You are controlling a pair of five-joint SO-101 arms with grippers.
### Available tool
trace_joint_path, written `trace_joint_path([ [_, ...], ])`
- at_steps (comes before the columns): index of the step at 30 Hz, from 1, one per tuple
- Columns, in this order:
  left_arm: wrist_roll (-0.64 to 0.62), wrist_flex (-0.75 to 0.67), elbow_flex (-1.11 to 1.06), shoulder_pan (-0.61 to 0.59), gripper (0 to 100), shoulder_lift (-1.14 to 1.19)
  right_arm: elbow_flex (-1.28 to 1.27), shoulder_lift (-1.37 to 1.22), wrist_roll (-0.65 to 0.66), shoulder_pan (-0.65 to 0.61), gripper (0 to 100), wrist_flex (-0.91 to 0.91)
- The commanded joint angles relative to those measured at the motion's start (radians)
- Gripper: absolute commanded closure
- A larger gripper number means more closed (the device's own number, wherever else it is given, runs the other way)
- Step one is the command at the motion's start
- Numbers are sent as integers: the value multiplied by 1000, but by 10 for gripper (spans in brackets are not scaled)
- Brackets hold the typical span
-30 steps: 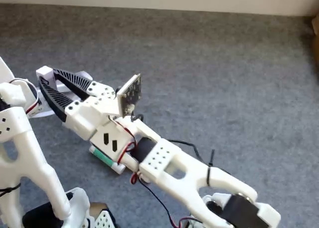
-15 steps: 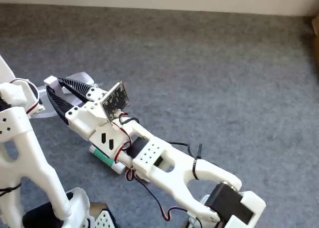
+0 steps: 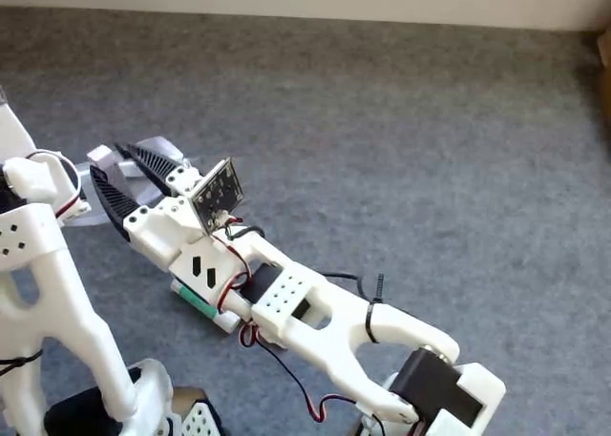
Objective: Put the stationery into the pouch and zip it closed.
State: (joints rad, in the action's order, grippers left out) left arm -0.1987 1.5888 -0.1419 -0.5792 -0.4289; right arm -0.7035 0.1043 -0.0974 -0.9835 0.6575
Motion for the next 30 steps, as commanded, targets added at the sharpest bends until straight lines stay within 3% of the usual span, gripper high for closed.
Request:
trace_joint_path([
  [1, -14, -20, -1, 5, 993, 4, 8, 15, 14, 21, 813, 16],
  [23, -11, -20, -2, -39, 993, 4, -58, 209, 15, 18, 816, 12],
  [29, -11, -21, -2, -39, 993, 4, -64, 346, 14, 21, 998, -148],
  [30, -11, -21, -2, -39, 993, 4, -64, 372, 14, 21, 991, -186],
])
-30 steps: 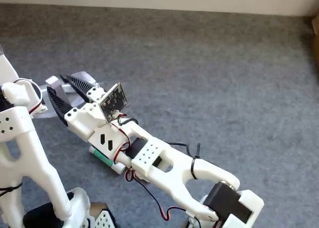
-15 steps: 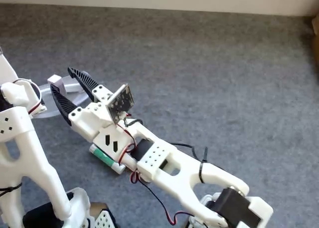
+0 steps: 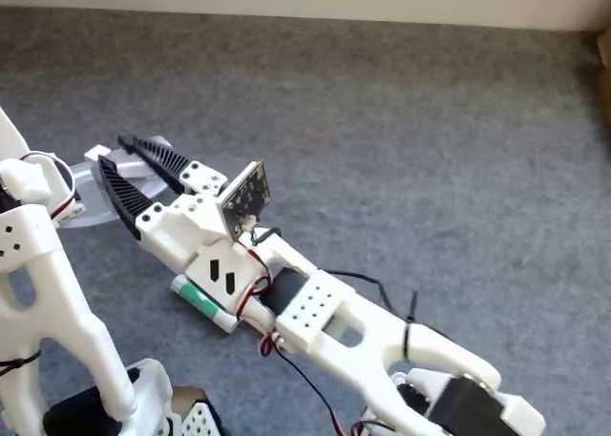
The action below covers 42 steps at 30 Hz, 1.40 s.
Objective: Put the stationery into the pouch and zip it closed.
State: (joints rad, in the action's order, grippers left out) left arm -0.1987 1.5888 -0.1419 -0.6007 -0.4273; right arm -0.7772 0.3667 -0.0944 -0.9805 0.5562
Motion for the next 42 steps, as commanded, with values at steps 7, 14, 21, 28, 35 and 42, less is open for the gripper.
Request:
trace_joint_path([
  [7, -11, -21, -2, -19, 993, 2, 10, 183, 6, -8, 993, -289],
  [14, -11, -21, -2, -21, 993, 2, 10, 47, 11, -33, 993, -302],
  [21, -11, -21, -2, -21, 993, 2, 25, -113, 12, -47, 993, -294],
  [28, -11, -21, -2, -21, 993, 2, 119, -150, 12, -16, 993, -298],
  [35, -11, -21, -2, -21, 993, 2, 117, -2, 12, 18, 993, -302],
  [42, -11, -21, -4, -21, 993, 2, 84, 90, 11, 15, 993, -303],
])
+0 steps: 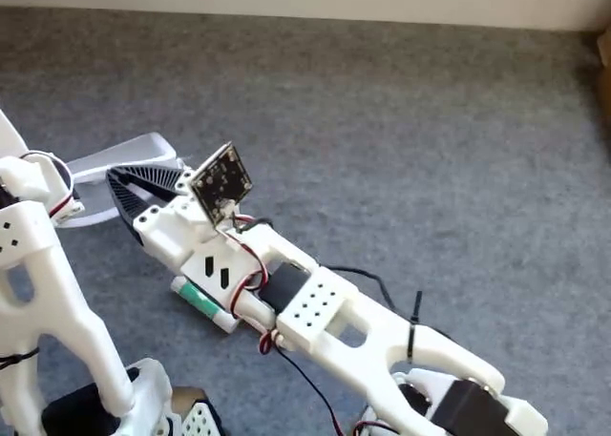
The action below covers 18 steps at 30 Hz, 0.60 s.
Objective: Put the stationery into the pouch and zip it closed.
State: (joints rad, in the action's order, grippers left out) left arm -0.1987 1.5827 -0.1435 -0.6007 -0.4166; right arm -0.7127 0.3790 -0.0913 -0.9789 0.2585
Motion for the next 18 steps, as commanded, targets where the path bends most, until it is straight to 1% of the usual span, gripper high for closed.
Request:
trace_joint_path([
  [1, -11, -15, -2, -21, 993, -8, 16, 91, 8, 13, 993, -5],
  [3, -11, -14, -2, -21, 993, -8, 15, 120, 8, 13, 993, -31],
  [9, -9, -14, -2, -21, 993, -8, 24, 223, 8, -12, 993, -337],
  [15, -9, -14, -1, -21, 993, -8, 5, 337, 8, -15, 993, -506],
  [18, -9, -14, -1, -21, 993, -8, -65, 389, 8, -18, 993, -613],
])
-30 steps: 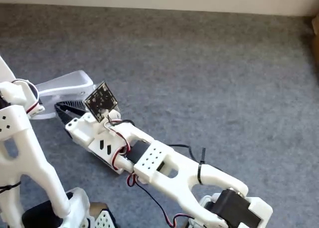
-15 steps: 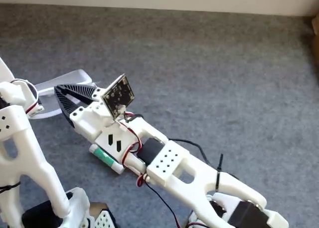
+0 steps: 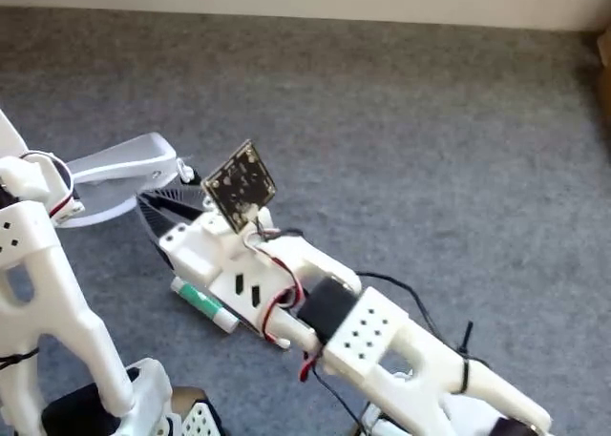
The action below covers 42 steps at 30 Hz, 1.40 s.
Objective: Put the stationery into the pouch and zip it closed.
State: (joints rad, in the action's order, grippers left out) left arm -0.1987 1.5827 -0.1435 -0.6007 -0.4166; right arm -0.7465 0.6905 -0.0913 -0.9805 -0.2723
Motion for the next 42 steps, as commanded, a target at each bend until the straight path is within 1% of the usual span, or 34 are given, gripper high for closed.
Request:
trace_joint_path([
  [1, -9, -14, -2, -21, 993, -8, -59, 90, 8, -18, 993, -122],
  [4, -9, -14, -2, -21, 993, -8, -130, 120, 8, -41, 993, -205],
  [10, -9, -14, -2, -21, 993, -8, -248, 125, 8, -73, 991, -206],
  [13, -9, -14, -2, -21, 993, -8, -260, 125, 8, -120, 987, -208],
  [16, -9, -14, -2, -21, 993, -8, -263, 111, 6, -150, 920, -209],
  [18, -9, -14, -2, -21, 993, -7, -262, 65, 5, -148, 861, -209],
  [20, -9, -14, -2, -21, 993, -7, -255, 1, 5, -142, 827, -209],
  [25, -9, -14, -2, -21, 993, -4, -240, -166, 6, -143, 829, -208],
  [36, -9, -14, -2, -21, 993, -2, -28, -456, 5, -145, 829, -209],
  [42, -9, -14, -2, -21, 993, -2, 33, -587, 5, -143, 829, -209],
])
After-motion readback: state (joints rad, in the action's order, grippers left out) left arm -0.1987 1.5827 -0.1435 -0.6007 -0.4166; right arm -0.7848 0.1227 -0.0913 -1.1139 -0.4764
